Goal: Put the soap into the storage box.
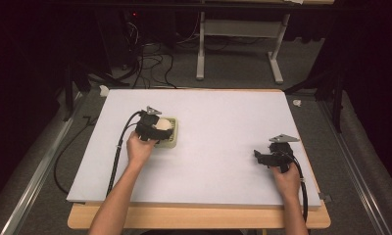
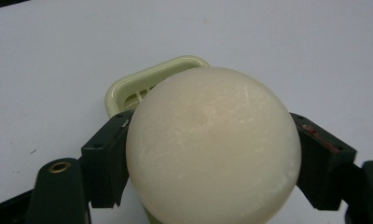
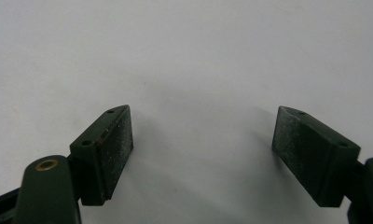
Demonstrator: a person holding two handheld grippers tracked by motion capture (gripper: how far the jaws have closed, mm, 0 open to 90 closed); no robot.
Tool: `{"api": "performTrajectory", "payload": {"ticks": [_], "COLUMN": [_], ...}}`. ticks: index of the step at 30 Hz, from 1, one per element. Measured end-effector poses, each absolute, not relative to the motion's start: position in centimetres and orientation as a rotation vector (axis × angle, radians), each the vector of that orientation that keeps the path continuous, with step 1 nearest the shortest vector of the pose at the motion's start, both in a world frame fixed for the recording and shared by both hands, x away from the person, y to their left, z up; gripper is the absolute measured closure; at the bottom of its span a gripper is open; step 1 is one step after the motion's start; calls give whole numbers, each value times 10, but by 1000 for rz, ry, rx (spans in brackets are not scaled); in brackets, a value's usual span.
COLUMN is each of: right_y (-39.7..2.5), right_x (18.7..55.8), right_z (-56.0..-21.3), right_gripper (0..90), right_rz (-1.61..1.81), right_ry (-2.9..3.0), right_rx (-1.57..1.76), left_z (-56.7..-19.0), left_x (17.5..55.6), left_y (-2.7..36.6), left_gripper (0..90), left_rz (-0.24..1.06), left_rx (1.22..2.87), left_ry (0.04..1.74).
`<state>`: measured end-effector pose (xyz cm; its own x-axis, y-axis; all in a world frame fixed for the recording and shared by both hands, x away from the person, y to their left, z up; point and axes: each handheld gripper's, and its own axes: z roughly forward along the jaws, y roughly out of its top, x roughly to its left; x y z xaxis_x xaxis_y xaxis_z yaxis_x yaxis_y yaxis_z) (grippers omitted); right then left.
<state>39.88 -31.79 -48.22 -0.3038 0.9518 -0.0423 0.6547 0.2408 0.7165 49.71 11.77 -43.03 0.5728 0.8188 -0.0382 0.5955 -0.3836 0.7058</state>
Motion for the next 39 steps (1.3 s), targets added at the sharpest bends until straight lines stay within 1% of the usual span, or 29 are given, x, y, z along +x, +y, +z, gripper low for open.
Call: {"api": "performTrajectory", "payload": {"ticks": [8,22,28,31,35,39], "right_y": [-318,-318,-318,-318,-318,-318], "right_x": [399,399,399,399,399,399], "right_z": [-482,-482,-482,-482,-482,-482], "right_gripper": [209,209,209,209,209,209], "right_rz": [825,825,827,827,828,828], "right_ry": [2046,2046,2044,2044,2044,2044], "right_rx": [1462,1461,1464,1464,1464,1465], "left_z": [-439,-445,-448,-447,-439,-435], "left_x": [503,507,507,507,505,503], "left_y": [112,111,107,107,108,111], "left_gripper": [244,244,242,238,225,204], "left_rz": [429,417,451,450,487,494], "left_rx": [2158,2179,2203,2193,2149,2148], "left_ry": [1138,1155,1150,1142,1129,1123]}}
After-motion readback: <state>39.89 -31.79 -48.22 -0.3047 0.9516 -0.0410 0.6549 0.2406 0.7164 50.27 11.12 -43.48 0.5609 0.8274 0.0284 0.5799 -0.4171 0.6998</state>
